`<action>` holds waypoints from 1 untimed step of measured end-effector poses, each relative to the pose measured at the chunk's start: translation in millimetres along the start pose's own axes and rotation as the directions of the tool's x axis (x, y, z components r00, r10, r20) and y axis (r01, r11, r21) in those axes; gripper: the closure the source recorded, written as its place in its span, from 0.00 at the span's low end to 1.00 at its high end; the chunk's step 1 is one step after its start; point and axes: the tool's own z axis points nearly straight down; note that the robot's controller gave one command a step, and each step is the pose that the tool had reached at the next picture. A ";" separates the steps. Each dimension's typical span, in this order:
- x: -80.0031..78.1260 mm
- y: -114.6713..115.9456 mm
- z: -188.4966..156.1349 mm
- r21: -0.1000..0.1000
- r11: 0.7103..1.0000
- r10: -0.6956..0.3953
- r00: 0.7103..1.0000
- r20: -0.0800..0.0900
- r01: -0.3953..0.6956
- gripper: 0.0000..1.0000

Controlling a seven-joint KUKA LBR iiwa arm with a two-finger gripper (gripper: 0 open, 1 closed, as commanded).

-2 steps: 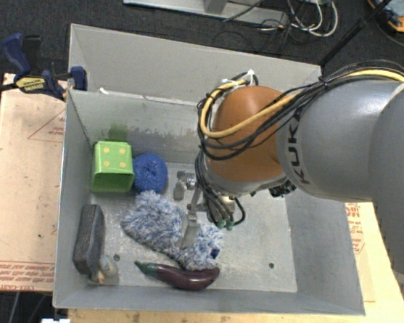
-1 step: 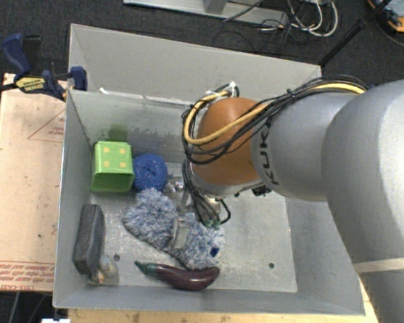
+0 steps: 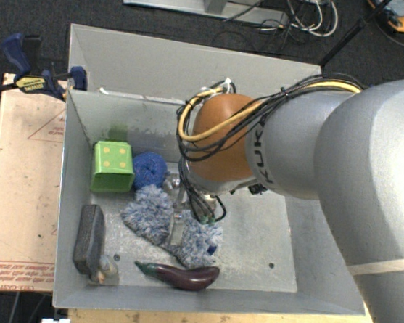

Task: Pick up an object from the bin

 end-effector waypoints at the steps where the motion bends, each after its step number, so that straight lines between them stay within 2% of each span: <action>1: 3.2 -4.1 -1.2 -0.003 1.000 -0.017 1.000 0.005 0.017 0.00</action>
Offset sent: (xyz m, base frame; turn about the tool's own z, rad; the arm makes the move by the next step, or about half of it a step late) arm 0.0000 0.0000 0.0000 0.0000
